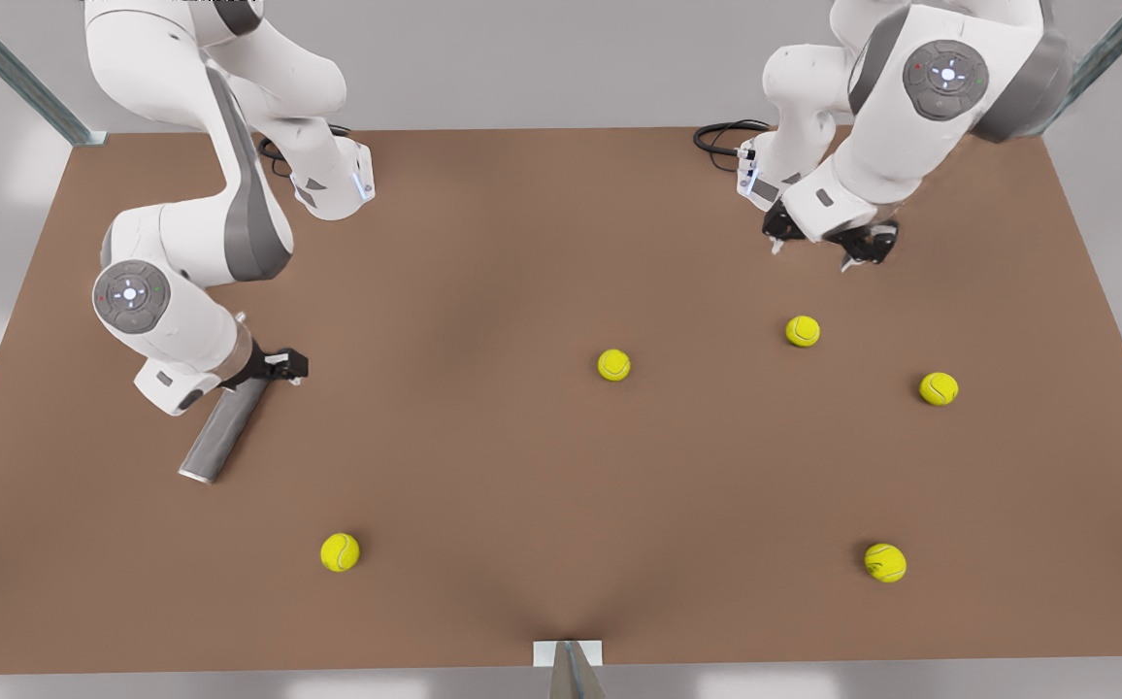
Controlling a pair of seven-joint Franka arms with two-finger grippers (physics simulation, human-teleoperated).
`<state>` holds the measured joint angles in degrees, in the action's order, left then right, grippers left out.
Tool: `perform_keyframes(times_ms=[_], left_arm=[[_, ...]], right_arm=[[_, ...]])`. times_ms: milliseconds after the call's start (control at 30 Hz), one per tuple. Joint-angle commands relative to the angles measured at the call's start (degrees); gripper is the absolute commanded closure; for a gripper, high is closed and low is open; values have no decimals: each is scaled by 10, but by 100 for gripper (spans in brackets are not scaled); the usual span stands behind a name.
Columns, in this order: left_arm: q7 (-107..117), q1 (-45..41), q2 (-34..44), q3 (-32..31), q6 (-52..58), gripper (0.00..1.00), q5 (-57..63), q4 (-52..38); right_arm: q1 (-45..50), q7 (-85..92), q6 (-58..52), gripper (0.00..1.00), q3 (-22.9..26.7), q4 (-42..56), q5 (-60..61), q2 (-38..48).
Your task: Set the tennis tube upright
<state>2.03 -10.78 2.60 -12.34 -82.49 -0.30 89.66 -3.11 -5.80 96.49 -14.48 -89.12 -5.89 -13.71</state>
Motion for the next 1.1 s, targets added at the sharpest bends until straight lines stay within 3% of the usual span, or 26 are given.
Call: perform_keyframes(times_ms=[0, 133, 333, 533, 800, 1067], left_arm=[[1, 178, 0, -1, 1, 0, 0, 1], [5, 177, 0, -5, 4, 0, -2, 0], [26, 175, -63, -4, -34, 0, 4, -1], [32, 176, -101, -4, -65, 0, 2, -1], [32, 181, -80, -5, -52, 0, 0, -2], [36, 176, -81, -5, -56, 0, -3, -2]], right_arm=[[0, 2, 0, 0, 0, 0, 0, 0], [-14, 4, 11, 0, 0, -19, 0, -3], [-140, 15, 24, 0, -1, -54, 2, -50], [-186, -54, 114, 0, 0, -105, 4, -62], [-248, -44, 258, 0, 0, -238, 46, -71], [-274, -43, 337, 0, -3, -337, 45, -51]])
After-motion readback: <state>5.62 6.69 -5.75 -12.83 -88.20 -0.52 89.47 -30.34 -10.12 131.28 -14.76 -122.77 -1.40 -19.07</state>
